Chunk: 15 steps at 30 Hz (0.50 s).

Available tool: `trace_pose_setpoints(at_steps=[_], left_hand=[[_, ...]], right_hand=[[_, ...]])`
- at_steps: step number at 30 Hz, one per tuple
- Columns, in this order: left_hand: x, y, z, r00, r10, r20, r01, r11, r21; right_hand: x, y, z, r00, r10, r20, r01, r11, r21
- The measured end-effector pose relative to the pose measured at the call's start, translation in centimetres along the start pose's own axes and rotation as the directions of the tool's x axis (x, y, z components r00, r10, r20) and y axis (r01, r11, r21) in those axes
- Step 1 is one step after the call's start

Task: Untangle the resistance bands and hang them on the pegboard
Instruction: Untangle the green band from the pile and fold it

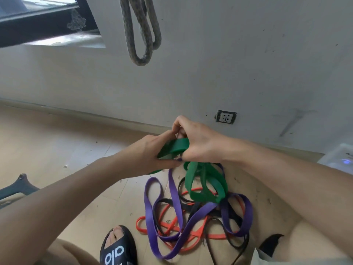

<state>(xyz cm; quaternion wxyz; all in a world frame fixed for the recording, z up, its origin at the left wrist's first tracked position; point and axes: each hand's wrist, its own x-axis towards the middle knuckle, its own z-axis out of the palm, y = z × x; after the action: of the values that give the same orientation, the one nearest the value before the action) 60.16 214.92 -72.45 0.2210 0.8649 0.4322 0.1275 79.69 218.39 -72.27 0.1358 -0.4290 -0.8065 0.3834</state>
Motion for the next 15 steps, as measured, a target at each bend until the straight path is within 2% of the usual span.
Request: trace_pose_setpoints(at_steps=[5,8,12,15], left_hand=[[0.1,-0.5,-1.6,0.997,-0.029,0.071,0.03,1.0,-0.006],[-0.3,-1.2,-3.2,0.997,-0.071,0.033,0.071,0.997,0.005],[-1.1,-3.6,-4.8,0.986,-0.164,-0.017,0.163,0.986,-0.029],[-1.4,-5.7,-4.6,0.978,-0.206,0.034,0.203,0.975,0.085]], right_hand=[[0.1,0.8,-0.4,0.999,0.032,0.031,-0.032,0.999,-0.014],[0.4,1.9,-1.0,0.993,0.104,0.064,-0.103,0.995,-0.014],[0.7,3.2,-1.6,0.989,0.141,0.039,-0.14,0.989,-0.04],[0.6,3.4,-1.3,0.989,0.143,0.046,-0.138,0.986,-0.094]])
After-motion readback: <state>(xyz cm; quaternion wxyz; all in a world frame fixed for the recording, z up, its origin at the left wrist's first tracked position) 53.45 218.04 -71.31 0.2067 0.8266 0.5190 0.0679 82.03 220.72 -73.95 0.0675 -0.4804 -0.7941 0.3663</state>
